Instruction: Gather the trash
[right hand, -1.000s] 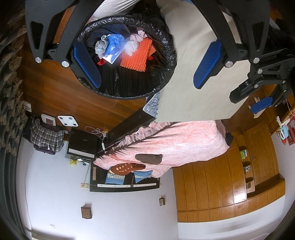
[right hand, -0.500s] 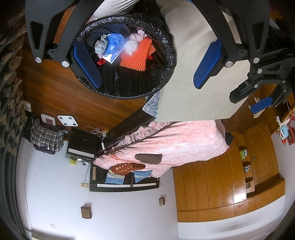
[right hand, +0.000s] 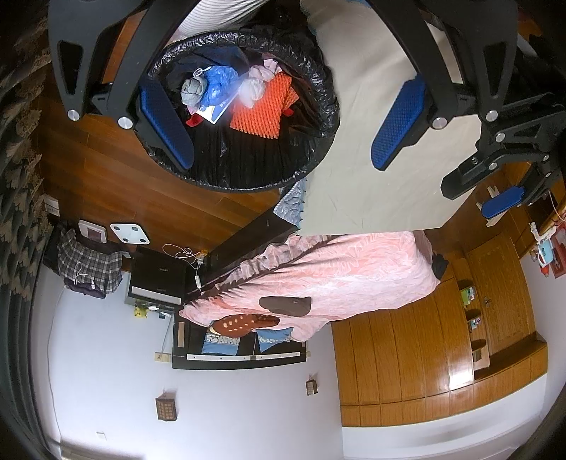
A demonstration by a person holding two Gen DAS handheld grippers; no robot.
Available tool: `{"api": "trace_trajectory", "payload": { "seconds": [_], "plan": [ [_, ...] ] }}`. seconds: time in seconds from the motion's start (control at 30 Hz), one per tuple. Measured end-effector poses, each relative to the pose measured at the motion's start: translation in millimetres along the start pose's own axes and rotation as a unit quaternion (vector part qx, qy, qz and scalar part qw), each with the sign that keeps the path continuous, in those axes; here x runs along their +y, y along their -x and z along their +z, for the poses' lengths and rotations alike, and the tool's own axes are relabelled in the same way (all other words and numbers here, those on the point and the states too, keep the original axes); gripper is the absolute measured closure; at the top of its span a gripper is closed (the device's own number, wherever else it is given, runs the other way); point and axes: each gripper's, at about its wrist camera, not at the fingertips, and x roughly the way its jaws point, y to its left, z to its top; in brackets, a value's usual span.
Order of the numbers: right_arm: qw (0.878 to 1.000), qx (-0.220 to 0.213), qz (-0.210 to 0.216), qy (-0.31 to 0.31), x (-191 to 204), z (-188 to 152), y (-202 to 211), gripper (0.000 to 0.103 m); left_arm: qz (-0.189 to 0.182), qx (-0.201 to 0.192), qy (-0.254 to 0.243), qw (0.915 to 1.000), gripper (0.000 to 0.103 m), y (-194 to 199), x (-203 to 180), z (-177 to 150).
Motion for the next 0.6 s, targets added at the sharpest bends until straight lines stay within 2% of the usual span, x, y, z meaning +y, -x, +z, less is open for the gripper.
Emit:
{"api": "trace_trajectory", "payload": {
  "seconds": [0.6],
  "plan": [
    [1.0, 0.001, 0.001, -0.001, 3.6, 1.4, -1.6, 0.005, -0.002, 0.004, 0.0, 1.0, 0.006, -1.0, 0.7, -2.8]
  ]
}}
